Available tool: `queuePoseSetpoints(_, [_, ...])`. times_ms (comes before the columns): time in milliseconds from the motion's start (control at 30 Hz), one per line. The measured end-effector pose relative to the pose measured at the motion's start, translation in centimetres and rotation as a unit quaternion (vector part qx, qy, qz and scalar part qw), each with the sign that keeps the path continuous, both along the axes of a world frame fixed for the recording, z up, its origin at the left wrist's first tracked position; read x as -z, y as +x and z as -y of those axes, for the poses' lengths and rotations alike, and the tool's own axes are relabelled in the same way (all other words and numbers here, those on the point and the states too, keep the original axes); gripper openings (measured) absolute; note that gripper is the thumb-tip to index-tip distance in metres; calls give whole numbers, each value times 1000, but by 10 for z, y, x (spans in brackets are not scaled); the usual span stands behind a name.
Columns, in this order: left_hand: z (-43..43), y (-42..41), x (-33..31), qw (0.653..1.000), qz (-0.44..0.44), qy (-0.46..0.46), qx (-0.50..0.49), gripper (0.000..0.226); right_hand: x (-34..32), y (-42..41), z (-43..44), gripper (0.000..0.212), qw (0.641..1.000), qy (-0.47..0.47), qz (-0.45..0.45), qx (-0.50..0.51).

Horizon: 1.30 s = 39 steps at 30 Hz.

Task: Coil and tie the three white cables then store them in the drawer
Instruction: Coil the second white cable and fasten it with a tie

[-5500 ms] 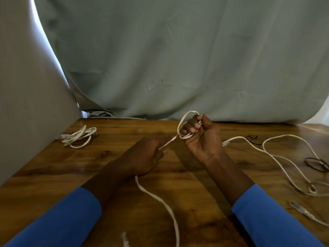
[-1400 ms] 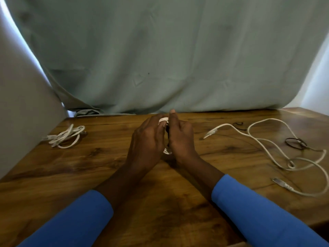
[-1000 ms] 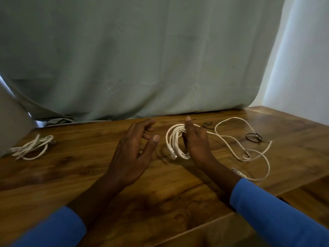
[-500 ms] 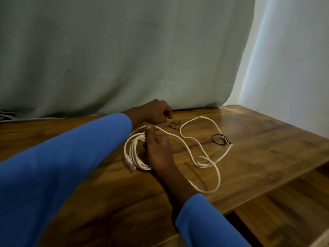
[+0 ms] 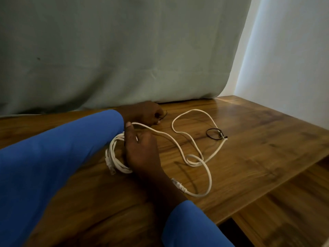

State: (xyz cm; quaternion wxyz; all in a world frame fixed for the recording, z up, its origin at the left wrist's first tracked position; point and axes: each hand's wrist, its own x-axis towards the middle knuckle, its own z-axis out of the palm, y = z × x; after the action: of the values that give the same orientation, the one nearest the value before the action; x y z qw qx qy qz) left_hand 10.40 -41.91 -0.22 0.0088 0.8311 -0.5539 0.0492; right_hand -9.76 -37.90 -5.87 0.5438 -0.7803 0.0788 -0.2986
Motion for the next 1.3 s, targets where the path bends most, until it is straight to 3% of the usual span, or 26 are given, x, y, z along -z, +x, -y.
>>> queuePoseSetpoints(267, [-111, -53, -75, 956, -81, -283, -13, 3, 10, 4, 4, 70, 1000, 25, 5, -8])
queuePoseSetpoints(500, [-265, -152, -34, 915, -114, -381, -68, 13, 10, 2, -2, 62, 986, 137, 6, -94])
queuePoseSetpoints(600, [-304, -173, -3, 873, -176, -447, -90, 20, 10, -2, -12, 73, 995, 56, 20, -74])
queuePoseSetpoints(700, [-322, -187, 12, 842, -237, -478, -78, 22, 6, -9, -37, 71, 998, -37, 46, -31])
queuePoseSetpoints(867, [-343, -188, 18, 869, -230, -437, -24, 12, 3, 2, -88, 70, 996, -85, 39, 1])
queuePoseSetpoints(967, [-356, -185, 17, 862, -203, -465, -2, 20, 1, 20, -117, 74, 992, -111, 42, 37])
queuePoseSetpoints(1067, [-365, -185, 13, 860, -203, -469, 13, 11, 1, 33, -132, 75, 989, -132, 58, 46])
queuePoseSetpoints(1200, [-370, -183, 14, 924, -124, -358, -44, 10, 4, 39, -131, 68, 991, -113, 49, 56])
queuePoseSetpoints(1300, [-369, -186, 13, 945, -10, -317, -77, 22, 4, 37, -132, 68, 985, -153, 54, 60])
